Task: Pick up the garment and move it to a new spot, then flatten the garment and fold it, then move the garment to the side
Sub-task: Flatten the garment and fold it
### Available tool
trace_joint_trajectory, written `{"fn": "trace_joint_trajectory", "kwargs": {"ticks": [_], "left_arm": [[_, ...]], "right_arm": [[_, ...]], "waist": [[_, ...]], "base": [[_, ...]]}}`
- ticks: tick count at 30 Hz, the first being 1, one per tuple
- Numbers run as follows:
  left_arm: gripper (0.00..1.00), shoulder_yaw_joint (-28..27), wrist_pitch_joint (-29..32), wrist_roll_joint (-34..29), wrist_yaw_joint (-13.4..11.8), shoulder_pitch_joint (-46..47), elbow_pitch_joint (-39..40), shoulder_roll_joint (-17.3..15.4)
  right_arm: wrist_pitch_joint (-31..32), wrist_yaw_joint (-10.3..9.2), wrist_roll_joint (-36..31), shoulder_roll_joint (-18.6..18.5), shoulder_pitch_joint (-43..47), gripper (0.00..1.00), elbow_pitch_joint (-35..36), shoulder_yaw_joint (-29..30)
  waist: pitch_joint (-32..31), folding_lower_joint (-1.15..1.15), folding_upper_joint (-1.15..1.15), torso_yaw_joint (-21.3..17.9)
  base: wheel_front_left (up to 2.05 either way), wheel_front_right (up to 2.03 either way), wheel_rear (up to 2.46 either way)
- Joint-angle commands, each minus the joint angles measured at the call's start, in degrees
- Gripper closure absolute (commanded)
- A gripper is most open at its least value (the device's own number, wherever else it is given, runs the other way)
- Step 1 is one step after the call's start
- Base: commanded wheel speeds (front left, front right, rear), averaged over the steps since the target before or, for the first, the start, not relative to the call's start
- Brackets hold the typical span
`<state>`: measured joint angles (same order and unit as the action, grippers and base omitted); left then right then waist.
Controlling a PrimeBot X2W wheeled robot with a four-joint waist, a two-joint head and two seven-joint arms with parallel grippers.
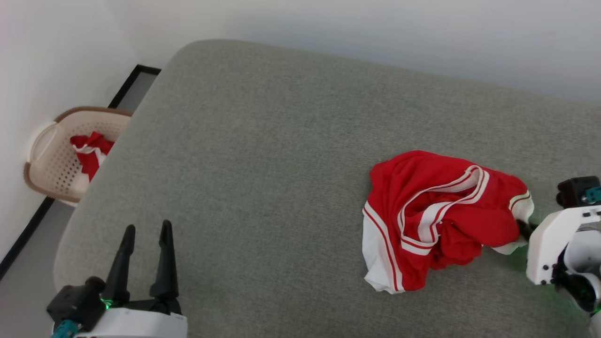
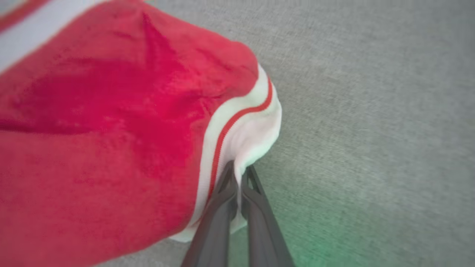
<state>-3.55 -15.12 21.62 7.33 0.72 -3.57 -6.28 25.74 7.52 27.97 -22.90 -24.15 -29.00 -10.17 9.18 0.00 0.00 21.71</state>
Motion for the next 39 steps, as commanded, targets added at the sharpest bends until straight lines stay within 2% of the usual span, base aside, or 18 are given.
{"fn": "trace_joint_trajectory", "kwargs": {"ticks": [1, 11, 22, 28, 33, 39], "left_arm": [[0.0, -0.48, -0.02, 0.0, 0.2, -0.48, 0.11, -0.46], [0.0, -1.14, -0.02, -0.19, 0.21, -2.16, 1.01, -1.53], [0.0, -1.39, -0.02, -0.3, 0.21, -3.07, 1.34, -2.41], [0.0, -1.03, -0.02, 0.03, 0.21, -3.04, 1.0, -2.64], [0.0, -0.59, -0.02, 0.34, 0.21, -2.78, 0.59, -2.98], [0.0, 0.06, -0.02, 0.7, 0.21, -2.37, 0.15, -3.61]], "right_arm": [[-0.33, -0.06, 0.79, -1.04, -0.91, 1.0, 0.57, -0.47], [-1.69, -0.06, 2.32, -4.8, -0.34, 1.0, 5.87, -0.27], [-2.96, -0.06, 1.79, -8.88, 6.78, 1.0, 8.66, 5.71], [-3.86, -0.06, 0.67, -9.38, 11.69, 1.0, 6.05, 8.96], [-4.49, -0.06, -0.73, -8.01, 14.4, 1.0, 2.15, 11.44], [-6.2, -0.06, -1.26, -6.64, 13.81, 1.0, -2.46, 11.36]], "waist": [[-0.89, 0.0, 0.0, -1.09], [-3.51, 0.0, 0.0, -5.29], [-5.2, 0.0, 0.0, -9.69], [-5.41, 0.0, 0.0, -10.86], [-5.52, 0.0, 0.0, -11.23], [-5.58, 0.0, 0.0, -11.62]], "base": [[0.0, 0.0, 0.0], [0.0, 0.0, 0.0], [0.0, 0.0, 0.0], [0.0, 0.0, 0.0], [0.0, 0.0, 0.0], [0.0, 0.0, 0.0]]}}
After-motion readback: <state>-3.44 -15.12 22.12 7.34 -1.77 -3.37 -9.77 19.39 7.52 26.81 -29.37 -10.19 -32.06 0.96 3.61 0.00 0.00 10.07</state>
